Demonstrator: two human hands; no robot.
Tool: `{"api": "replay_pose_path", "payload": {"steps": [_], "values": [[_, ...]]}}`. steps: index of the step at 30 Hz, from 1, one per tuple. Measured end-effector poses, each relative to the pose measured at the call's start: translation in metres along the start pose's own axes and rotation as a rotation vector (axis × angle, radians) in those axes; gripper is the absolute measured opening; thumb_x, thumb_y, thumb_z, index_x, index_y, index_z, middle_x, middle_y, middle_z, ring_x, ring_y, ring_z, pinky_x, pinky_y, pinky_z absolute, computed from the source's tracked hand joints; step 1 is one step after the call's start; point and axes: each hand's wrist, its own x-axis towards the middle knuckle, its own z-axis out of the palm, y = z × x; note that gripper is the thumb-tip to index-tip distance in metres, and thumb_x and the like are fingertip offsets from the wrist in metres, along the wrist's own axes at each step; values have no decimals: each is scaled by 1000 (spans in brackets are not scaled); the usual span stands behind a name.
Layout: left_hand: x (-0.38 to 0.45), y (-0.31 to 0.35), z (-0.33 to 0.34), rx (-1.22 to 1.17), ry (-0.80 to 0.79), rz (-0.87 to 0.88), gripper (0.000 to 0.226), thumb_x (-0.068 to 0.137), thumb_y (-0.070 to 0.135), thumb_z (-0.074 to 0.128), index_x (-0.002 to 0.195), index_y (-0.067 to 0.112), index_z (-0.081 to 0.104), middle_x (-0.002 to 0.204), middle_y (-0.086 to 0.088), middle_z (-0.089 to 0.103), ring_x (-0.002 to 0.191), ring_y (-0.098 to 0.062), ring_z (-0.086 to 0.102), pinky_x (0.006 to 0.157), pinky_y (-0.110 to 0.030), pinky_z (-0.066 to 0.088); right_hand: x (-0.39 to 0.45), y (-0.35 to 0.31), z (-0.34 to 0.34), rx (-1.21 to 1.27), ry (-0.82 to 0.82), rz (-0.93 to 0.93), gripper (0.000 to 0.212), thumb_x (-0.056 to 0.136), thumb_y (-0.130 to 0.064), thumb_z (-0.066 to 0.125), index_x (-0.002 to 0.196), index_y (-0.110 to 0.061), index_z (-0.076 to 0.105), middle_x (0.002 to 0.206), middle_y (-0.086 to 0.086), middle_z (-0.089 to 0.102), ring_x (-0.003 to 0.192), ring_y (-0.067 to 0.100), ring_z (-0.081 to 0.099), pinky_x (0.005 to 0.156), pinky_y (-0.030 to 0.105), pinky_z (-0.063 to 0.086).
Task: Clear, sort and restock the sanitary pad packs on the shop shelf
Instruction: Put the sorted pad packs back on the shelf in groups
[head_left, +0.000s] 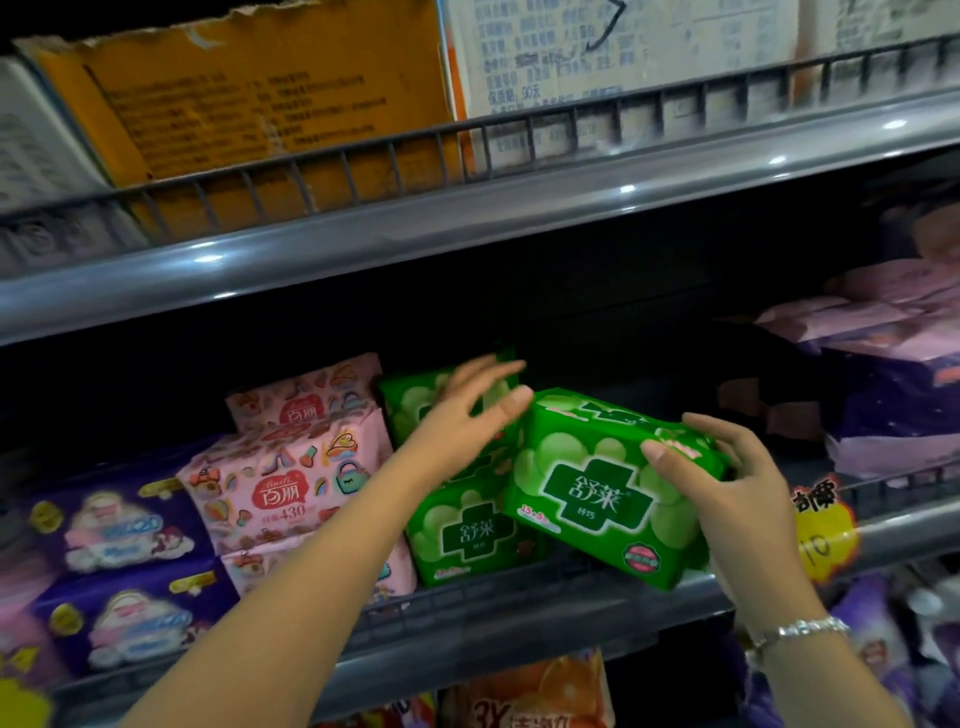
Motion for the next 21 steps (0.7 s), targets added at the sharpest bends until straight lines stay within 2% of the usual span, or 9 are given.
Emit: {"api": "replay_pose_path", "payload": {"steps": [2,3,6,9,12,15,17,19,21], "values": [[-17,11,2,-93,-169,26,63,71,58,62,130,51,40,152,6,29,140,-12,27,113,-31,27,-2,-5,2,44,-43,-7,55,50,-32,81,103,-28,66,106,1,67,84,17,72,64,32,58],[-24,14,0,-178,-212,2,74,64,58,74,129,53,40,147,6,37,136,-14,39,110,-33,35,-4,-7,3,73,-73,-7,54,51,-30,80,103,-27,66,107,3,68,81,15,72,61,27,57],[-33,14,-8,-371,-237,-38,95,45,38,94,124,53,43,125,10,57,112,-15,63,97,-36,51,-9,-7,12,152,-158,-5,53,56,-27,77,107,-26,63,113,3,67,85,13,72,61,24,57],[-38,16,-17,-396,-77,-5,73,50,22,86,114,36,53,112,2,66,99,-16,69,86,-35,57,-8,-2,23,142,-200,-35,63,64,-36,73,123,-33,54,131,-8,57,113,5,61,87,25,56],[-34,9,-29,-387,162,9,64,50,25,86,105,33,53,103,6,68,93,-12,69,82,-31,57,-5,6,33,78,-339,-35,68,72,-55,67,133,-50,39,149,-14,38,137,1,36,110,32,38],[-27,2,-36,-220,297,-13,64,57,17,90,104,33,51,101,12,63,91,-4,64,79,-19,53,-6,18,46,19,-477,48,69,81,-46,53,145,-45,27,153,-22,29,137,-5,31,114,30,33],[-23,-5,-40,-59,328,-53,64,60,20,90,110,30,52,107,10,59,96,-6,59,80,-20,49,-9,26,55,-3,-555,89,64,82,-46,49,140,-54,23,144,-35,31,125,-18,37,108,22,36],[-18,-11,-45,176,333,-99,61,61,23,89,113,23,58,127,-1,52,117,-18,51,92,-23,41,-10,37,62,-60,-602,130,61,81,-54,49,134,-64,21,128,-49,37,115,-22,40,107,25,35],[-14,-11,-52,422,281,-130,64,64,30,87,121,22,60,151,-6,31,139,-24,30,110,-28,26,-10,45,68,-107,-615,166,58,83,-58,47,132,-68,17,115,-55,37,116,-15,43,107,29,35]]}}
